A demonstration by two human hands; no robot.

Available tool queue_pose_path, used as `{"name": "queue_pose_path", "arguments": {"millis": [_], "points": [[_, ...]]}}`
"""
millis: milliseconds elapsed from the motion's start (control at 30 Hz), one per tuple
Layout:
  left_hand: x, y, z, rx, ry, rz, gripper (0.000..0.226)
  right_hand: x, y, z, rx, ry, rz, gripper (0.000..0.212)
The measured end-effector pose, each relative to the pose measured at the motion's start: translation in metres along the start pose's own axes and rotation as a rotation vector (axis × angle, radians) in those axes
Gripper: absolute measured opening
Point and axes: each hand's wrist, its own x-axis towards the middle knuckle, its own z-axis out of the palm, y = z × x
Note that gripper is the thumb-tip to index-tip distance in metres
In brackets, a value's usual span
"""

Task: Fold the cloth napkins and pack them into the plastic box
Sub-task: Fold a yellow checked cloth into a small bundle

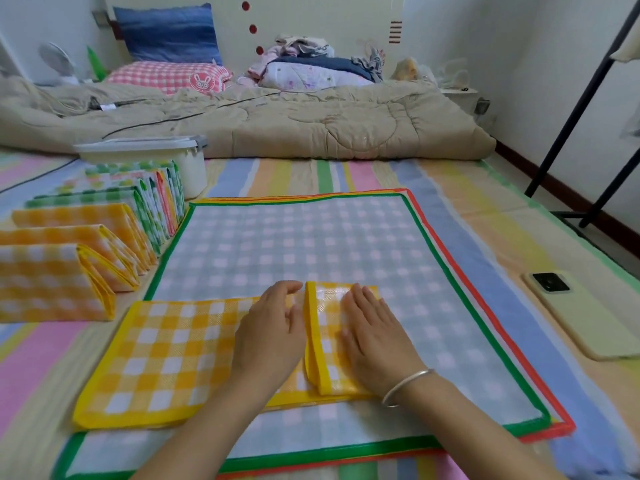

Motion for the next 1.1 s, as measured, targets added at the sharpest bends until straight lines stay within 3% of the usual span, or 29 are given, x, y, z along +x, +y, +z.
{"name": "queue_pose_path", "arguments": {"millis": [133, 267, 533, 767, 967, 1100], "points": [[-0.006, -0.003, -0.002, 0.153, -0.097, 0.020, 0.024, -0.001, 0.000, 0.000, -0.104, -0.117, 0.028, 0.128], [-0.008, 0.000, -0.003, 0.122, -0.115, -0.070, 0.024, -0.001, -0.002, -0.003, -0.125, -0.146, 0.053, 0.131], [-0.001, 0.001, -0.002, -0.193, -0.212, -0.387, 0.027, -0.003, -0.006, -0.018, 0.040, -0.107, 0.103, 0.061], [0.002, 0.006, 0.000, -0.295, -0.276, -0.454, 0.034, -0.003, -0.006, -0.018, 0.043, -0.108, 0.102, 0.061], [0.004, 0.011, 0.003, -0.345, -0.277, -0.481, 0.026, -0.005, -0.007, -0.020, -0.021, -0.123, 0.093, 0.062], [0.004, 0.016, 0.005, -0.392, -0.270, -0.491, 0.049, -0.006, -0.005, -0.019, -0.043, -0.130, 0.096, 0.062]]}}
